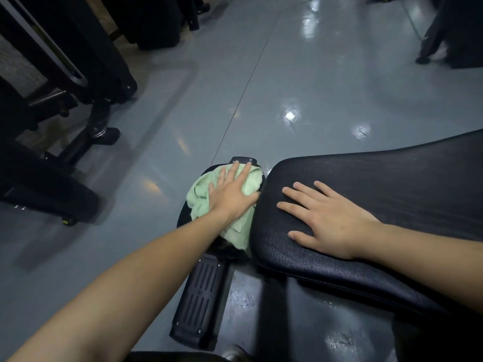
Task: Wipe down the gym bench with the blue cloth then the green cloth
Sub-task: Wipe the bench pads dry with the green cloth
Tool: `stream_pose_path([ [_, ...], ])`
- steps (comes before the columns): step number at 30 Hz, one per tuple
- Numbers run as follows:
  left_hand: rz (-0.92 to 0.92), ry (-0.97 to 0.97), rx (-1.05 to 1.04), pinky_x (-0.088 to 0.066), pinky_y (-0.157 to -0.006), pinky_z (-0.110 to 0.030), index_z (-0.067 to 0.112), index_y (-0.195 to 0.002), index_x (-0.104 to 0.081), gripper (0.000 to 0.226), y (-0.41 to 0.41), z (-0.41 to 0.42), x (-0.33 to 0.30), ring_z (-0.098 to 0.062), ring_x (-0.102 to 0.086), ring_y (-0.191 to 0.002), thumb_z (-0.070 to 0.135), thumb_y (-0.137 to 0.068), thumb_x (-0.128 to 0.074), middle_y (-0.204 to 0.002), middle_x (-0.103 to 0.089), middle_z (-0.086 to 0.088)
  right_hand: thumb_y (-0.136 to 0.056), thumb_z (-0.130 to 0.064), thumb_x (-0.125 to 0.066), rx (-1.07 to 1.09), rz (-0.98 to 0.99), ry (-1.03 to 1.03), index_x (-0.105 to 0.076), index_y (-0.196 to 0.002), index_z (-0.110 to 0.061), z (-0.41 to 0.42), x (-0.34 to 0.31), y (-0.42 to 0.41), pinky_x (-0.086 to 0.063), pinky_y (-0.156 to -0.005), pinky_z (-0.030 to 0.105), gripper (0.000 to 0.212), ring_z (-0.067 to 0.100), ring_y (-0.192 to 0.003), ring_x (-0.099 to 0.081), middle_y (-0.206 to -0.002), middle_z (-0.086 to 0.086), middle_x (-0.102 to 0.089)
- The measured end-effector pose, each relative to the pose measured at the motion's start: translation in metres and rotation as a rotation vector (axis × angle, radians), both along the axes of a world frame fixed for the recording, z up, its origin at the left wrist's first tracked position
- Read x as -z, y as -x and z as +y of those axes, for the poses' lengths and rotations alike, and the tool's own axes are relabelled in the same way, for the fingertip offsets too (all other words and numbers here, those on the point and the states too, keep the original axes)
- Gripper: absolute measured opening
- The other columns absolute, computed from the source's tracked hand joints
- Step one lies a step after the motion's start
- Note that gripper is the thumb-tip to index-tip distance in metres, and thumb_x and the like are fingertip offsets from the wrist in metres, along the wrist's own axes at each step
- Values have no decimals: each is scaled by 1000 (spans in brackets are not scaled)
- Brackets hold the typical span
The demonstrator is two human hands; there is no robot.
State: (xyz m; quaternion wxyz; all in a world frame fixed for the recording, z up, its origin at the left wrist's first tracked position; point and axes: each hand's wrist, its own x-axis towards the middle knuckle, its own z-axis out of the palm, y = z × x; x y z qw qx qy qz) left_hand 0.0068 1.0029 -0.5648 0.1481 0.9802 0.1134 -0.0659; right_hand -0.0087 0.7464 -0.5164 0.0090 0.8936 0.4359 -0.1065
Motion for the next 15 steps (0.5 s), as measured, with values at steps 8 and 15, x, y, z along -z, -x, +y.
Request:
stream_pose_path([
  [8, -51, 8, 157, -25, -113, -50, 51, -123, -58, 39, -60, 7, 0, -14, -41, -130, 62, -85, -53, -125, -54, 17, -91, -68, -13, -1, 0, -42, -22, -157, -31, -2, 2, -1, -5, -124, 47, 77, 21, -154, -2, -167, 2, -10],
  [15, -75, 11, 313, -19, -117, -55, 58, -128, -50, 51, -34, 18, -3, -12, -27, -143, 66, -78, -47, -149, -38, 22, -90, -70, -12, 6, 22, -49, -19, -158, -33, -2, 0, -1, 1, -124, 44, 77, 19, -154, 1, -168, 0, -7],
])
